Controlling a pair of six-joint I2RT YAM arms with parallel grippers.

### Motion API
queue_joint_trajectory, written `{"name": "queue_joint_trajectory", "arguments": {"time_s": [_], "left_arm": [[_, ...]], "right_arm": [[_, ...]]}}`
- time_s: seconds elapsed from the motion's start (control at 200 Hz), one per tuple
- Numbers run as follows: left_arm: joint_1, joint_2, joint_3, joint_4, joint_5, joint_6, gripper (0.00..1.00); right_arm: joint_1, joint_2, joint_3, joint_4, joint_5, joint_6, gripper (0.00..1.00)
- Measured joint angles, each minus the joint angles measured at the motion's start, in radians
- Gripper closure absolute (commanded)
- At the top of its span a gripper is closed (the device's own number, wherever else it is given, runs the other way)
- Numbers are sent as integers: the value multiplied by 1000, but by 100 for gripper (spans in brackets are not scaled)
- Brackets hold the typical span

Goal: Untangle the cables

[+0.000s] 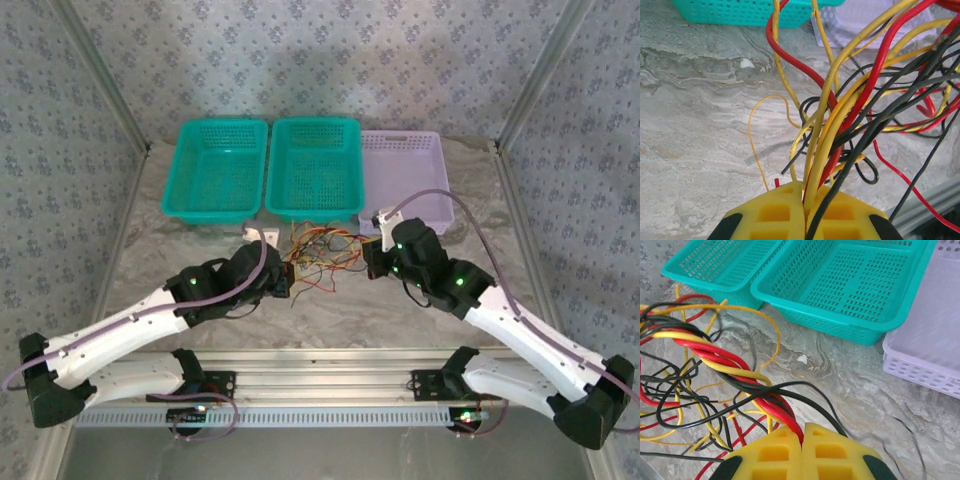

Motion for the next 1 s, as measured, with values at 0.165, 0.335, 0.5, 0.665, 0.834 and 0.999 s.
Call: {"name": "queue_joint_trajectory", "arguments": {"time_s": [0.165, 0.335, 0.5, 0.665, 0.834, 0.999], "left_arm": [[45, -54, 0, -41, 38, 41, 100], [127, -120, 8, -41, 124, 60, 100], [204, -103, 40, -163, 133, 87, 100], [294, -107, 76, -333, 121, 121, 100], [369, -174, 114, -440, 99, 156, 100], [387, -185, 114, -526, 66, 169, 100]], "right_arm": [[-95, -35, 8, -60, -68, 5, 100], [-261, -97, 9, -87, -241, 45, 100], [-454, -150, 8, -154, -220, 112, 100], [-573, -186, 1, -198, -172, 177, 100], [-632, -187, -12, -202, -159, 222, 100], [-693, -193, -14, -202, -117, 272, 100]]}}
